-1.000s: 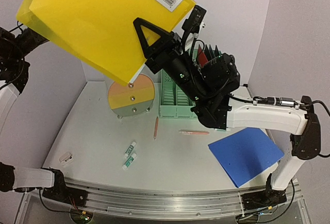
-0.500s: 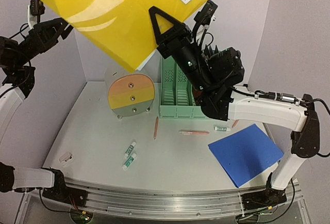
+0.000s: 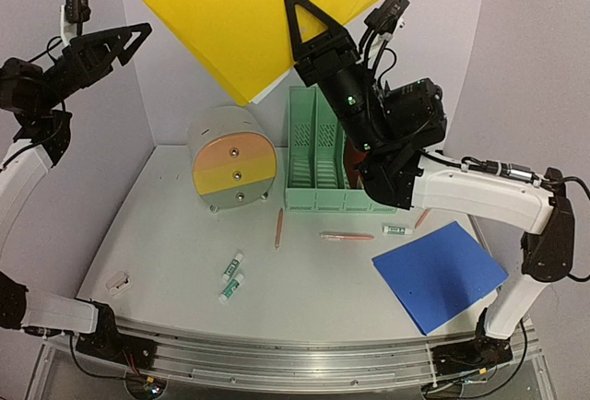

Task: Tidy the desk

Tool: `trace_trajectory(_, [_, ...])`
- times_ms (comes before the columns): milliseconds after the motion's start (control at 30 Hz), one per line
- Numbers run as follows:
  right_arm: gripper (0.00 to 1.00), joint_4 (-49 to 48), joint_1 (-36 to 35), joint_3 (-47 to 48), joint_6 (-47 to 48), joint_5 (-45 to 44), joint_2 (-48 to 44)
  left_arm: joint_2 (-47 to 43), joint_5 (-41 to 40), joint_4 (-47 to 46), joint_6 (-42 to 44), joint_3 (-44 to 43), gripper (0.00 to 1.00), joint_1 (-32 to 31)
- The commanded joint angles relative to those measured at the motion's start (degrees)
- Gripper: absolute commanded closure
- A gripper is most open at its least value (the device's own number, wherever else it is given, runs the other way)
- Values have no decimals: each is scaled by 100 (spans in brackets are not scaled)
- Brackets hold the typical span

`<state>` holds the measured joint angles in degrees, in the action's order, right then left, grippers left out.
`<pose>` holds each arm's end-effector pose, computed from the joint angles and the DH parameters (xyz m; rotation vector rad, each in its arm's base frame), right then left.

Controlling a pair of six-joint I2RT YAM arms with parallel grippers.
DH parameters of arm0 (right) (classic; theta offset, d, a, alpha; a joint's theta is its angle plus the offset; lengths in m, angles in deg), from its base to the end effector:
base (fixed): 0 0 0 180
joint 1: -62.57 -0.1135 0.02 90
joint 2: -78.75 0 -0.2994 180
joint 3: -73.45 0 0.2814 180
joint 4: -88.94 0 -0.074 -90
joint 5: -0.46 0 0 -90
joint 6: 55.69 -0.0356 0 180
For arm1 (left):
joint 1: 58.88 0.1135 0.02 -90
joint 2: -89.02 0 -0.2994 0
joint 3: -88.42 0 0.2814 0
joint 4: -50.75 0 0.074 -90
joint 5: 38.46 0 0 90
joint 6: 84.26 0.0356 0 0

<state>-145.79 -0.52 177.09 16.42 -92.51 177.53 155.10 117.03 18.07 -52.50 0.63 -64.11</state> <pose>0.1834 0.3572 0.5277 -0.1705 0.5525 1.3637 0.2079 -0.0516 0.5634 0.8043 1.0690 -1.3058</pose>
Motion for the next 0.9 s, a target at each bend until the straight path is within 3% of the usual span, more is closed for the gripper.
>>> trace_trajectory(0, [100, -385, -13, 469, -401, 71, 266, 89, -256, -65, 94, -446, 0, -222])
trace_trajectory(300, [100, -488, -14, 892, -1238, 132, 1027, 285, -500, -312, -88, -732, 1, -246])
trace_trajectory(367, [100, -583, -13, 958, -1476, 127, 1197, 312, -569, -301, -166, -789, 7, -249])
trace_trajectory(400, [100, -633, -15, 977, -1594, 125, 1280, 324, -641, -285, -211, -819, 20, -250])
trace_trajectory(500, [100, -692, -12, 899, -1865, 54, 1403, 352, -818, -136, -278, -909, 84, -248])
trace_trajectory(533, [100, -695, -13, 832, -1929, 17, 1412, 355, -894, -54, -273, -940, 95, -249])
trace_trajectory(567, [100, -696, -15, 722, -2002, -22, 1413, 366, -934, -2, -278, -962, 100, -250])
trace_trajectory(667, [100, -732, -17, 357, -2145, -128, 1364, 379, -983, 149, -274, -971, 100, -250])
trace_trajectory(800, [69, -738, -15, -180, -2074, -155, 1199, 325, -962, 511, 89, -895, 100, -249])
trace_trajectory(867, [37, -740, -5, -658, -1930, -254, 974, 250, -866, 736, 388, -786, 100, -243])
